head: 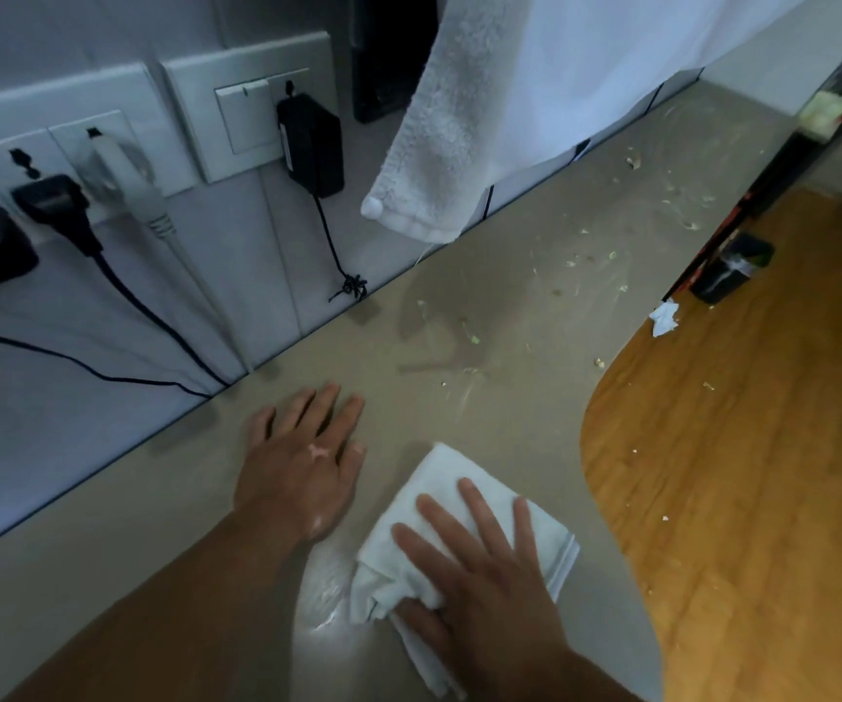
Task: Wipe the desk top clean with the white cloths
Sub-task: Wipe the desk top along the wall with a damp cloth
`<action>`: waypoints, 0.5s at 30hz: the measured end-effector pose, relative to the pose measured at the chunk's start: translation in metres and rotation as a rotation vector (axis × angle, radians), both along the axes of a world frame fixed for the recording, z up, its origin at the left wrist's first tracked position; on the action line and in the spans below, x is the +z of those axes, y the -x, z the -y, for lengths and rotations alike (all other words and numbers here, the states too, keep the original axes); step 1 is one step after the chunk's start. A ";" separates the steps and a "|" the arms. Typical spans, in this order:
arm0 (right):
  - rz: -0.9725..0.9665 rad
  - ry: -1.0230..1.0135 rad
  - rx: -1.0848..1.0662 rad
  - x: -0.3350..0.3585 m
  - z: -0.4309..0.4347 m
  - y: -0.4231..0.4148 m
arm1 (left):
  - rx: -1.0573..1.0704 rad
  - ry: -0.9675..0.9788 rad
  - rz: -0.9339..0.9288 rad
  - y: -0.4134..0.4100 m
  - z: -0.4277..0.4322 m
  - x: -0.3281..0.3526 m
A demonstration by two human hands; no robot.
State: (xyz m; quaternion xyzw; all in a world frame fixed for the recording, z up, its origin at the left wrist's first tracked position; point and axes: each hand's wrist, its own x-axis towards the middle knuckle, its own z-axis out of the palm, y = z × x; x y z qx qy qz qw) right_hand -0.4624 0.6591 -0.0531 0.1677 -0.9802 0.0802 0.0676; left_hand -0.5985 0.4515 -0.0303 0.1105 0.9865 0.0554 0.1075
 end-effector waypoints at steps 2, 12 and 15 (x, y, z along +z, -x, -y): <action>0.078 -0.002 0.062 0.004 -0.010 0.019 | 0.012 0.003 0.013 0.002 0.012 -0.003; 0.212 0.073 -0.155 0.015 -0.042 0.173 | 0.171 -0.021 -0.045 0.003 0.011 -0.010; 0.228 0.086 -0.220 0.016 -0.053 0.221 | 0.174 -0.010 -0.044 0.004 0.011 -0.011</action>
